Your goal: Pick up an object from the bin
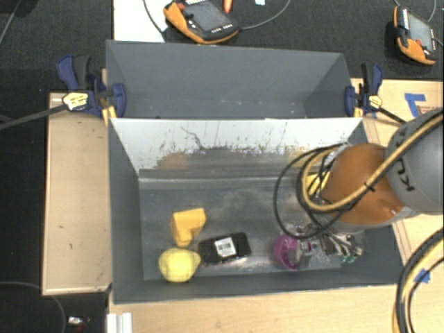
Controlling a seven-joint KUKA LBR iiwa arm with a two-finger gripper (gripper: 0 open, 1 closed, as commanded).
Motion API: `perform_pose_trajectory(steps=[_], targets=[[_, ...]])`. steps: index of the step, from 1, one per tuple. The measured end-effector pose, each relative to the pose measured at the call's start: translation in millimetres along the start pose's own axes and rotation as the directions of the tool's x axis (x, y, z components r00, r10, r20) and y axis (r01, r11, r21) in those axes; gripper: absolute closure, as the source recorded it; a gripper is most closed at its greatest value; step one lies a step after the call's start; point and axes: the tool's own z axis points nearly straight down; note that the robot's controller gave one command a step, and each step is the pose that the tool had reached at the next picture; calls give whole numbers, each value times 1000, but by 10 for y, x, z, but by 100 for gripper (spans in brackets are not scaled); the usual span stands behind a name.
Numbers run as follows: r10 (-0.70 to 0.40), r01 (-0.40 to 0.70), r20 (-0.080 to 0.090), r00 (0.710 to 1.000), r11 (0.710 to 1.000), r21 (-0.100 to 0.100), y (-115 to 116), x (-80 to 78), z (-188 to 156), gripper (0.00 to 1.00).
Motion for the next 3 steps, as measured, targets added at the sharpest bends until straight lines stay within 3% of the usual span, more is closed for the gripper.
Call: perform_pose_trajectory(steps=[1,3], targets=[[-1,1,0,1000,1000,0,1,1,-3,100],[-1,1,1,1000,1000,0,0,-6,-513,100]])
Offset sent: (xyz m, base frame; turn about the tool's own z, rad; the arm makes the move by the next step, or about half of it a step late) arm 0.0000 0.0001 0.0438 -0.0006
